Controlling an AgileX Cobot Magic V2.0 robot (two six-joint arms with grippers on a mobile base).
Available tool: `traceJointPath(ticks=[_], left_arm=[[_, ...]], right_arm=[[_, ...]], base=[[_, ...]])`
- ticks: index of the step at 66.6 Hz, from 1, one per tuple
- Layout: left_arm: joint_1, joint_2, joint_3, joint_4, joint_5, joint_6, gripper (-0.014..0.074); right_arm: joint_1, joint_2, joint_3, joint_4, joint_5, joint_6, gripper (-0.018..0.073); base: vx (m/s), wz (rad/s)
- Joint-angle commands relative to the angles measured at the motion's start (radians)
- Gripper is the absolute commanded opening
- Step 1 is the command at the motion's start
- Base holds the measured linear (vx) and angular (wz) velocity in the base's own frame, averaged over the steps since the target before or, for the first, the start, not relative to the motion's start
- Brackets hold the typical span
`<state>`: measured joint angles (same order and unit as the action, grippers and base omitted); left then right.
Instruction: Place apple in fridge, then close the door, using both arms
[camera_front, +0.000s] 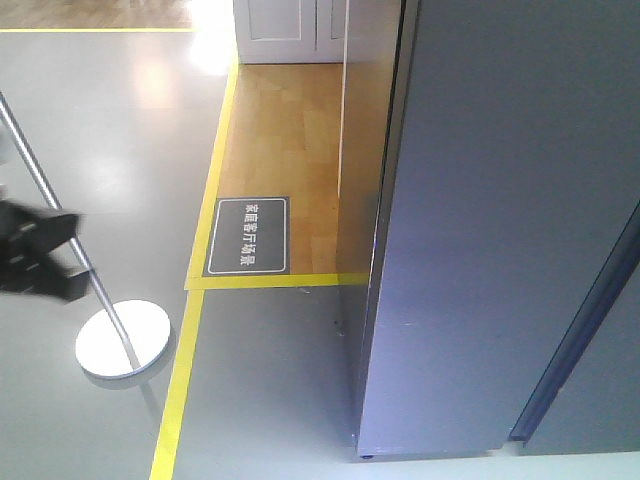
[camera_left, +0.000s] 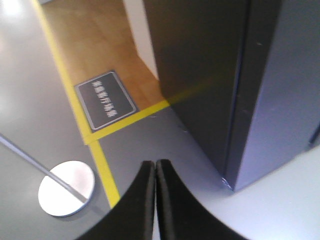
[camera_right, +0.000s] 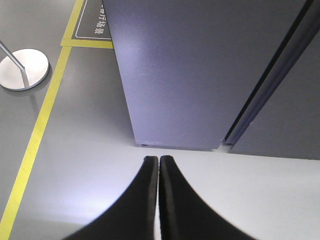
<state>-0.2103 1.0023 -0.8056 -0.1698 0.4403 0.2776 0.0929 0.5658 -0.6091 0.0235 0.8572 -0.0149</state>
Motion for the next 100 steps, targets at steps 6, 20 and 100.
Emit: traceJointPath(ticks=[6,20,100], left_arm=[[0.113,-0.243,0.163,-0.008,-0.152,-0.011,-0.0006],[0.226,-0.603,0.459,-0.008,-0.271,-0.037,-0.0006],[0.208,-1.032,0.842,0.17,-0.548,-0.377,-0.0006]], right_arm=[[0.0,0.004,-0.025,-0.002,-0.053,-0.011,-0.0003],[0.0,0.004,-0.025,-0.002,-0.053,-0.011,-0.0003],[0.0,0.004,-0.025,-0.002,-0.054,-0.011,-0.0003]], base=[[0.0,0.0],[0.0,0.0],[0.0,0.0]])
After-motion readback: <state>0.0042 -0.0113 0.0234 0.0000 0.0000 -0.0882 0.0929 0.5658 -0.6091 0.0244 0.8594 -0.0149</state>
